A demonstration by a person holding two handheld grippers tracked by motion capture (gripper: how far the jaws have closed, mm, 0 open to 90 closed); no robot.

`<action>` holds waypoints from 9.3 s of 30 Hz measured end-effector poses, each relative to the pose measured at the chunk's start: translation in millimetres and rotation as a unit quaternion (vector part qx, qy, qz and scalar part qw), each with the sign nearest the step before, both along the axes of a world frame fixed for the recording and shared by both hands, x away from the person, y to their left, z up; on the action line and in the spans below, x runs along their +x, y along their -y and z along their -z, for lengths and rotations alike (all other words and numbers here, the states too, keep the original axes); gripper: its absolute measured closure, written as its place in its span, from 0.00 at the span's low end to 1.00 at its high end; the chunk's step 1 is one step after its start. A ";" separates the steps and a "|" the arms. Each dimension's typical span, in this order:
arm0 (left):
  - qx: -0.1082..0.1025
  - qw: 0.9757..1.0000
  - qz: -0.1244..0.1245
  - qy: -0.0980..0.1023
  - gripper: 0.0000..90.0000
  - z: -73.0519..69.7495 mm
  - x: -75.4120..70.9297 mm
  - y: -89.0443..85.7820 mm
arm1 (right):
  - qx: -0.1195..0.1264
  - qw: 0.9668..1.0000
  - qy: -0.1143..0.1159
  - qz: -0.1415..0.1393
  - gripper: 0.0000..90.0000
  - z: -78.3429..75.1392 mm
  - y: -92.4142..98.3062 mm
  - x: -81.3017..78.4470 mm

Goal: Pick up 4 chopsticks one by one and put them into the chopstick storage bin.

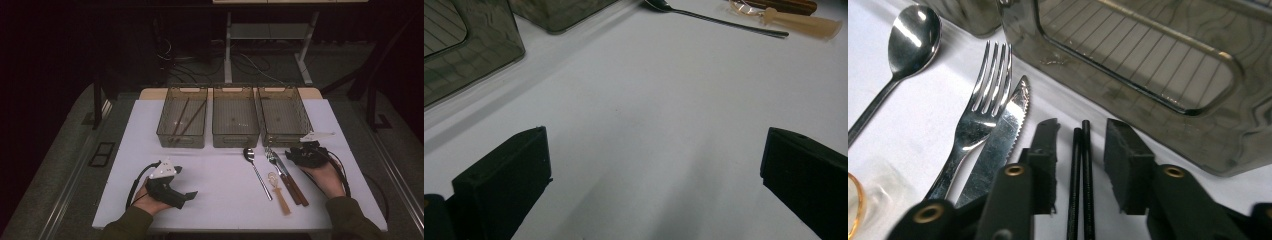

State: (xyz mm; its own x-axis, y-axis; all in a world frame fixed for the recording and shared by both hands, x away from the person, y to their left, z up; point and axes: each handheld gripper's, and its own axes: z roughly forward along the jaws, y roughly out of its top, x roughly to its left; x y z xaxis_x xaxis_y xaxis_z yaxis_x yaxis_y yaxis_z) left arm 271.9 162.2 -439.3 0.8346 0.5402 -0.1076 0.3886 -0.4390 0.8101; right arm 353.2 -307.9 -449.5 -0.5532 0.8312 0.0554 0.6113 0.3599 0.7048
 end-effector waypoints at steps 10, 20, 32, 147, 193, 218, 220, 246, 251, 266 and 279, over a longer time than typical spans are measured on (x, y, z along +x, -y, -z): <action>-0.004 1.000 0.002 0.003 0.00 -0.3 -0.7 -0.5 | 0.039 0.999 0.006 -0.003 0.50 -18.6 13.0 -12.1; -0.006 1.000 0.010 0.002 0.00 -0.8 -1.4 -1.6 | 0.012 1.000 0.017 -0.021 0.39 -33.1 23.8 -42.7; -0.008 1.000 0.016 0.004 0.00 -1.5 -2.1 -2.3 | -0.006 1.000 0.007 -0.015 0.47 -31.0 62.1 -84.5; -0.008 1.000 0.027 0.008 0.00 1.3 -1.3 0.7 | 0.120 0.985 0.055 -0.114 0.95 -69.6 45.3 -81.0; -0.012 1.000 0.026 0.006 0.00 1.8 -1.2 2.5 | 0.118 0.985 0.054 -0.111 0.95 -95.8 -77.9 10.9; -0.012 0.999 0.036 0.007 0.00 1.9 -1.1 4.3 | 0.101 0.988 0.052 -0.102 0.95 -99.9 -163.8 63.7; -0.012 0.999 0.036 0.006 0.00 1.9 -1.2 4.6 | 0.100 0.989 0.053 -0.099 0.95 -100.6 -170.4 67.9; -0.012 0.999 0.043 0.012 0.00 1.0 -1.8 3.4 | 0.055 0.995 0.020 -0.086 0.95 -80.0 -271.4 120.1; -0.013 0.999 0.044 0.012 0.00 0.9 -1.8 3.3 | 0.045 0.995 0.013 -0.084 0.95 -76.9 -283.6 125.2; -0.014 0.999 0.046 0.014 0.00 0.2 -1.5 2.1 | 0.052 0.995 0.006 -0.083 0.68 -77.0 -300.6 131.9; -0.015 0.999 0.042 0.011 0.00 0.5 -1.9 2.5 | 0.081 0.990 0.012 -0.111 0.49 -90.6 -266.3 116.4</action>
State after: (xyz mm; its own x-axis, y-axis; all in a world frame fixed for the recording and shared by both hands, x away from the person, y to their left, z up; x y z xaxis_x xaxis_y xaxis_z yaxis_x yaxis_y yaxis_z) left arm 270.0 159.7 -439.8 0.8788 0.4656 -0.1046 0.3342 -0.4440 0.8314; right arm 469.6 -41.7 -358.9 -0.7236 0.6708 0.1627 0.5121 0.3636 0.7782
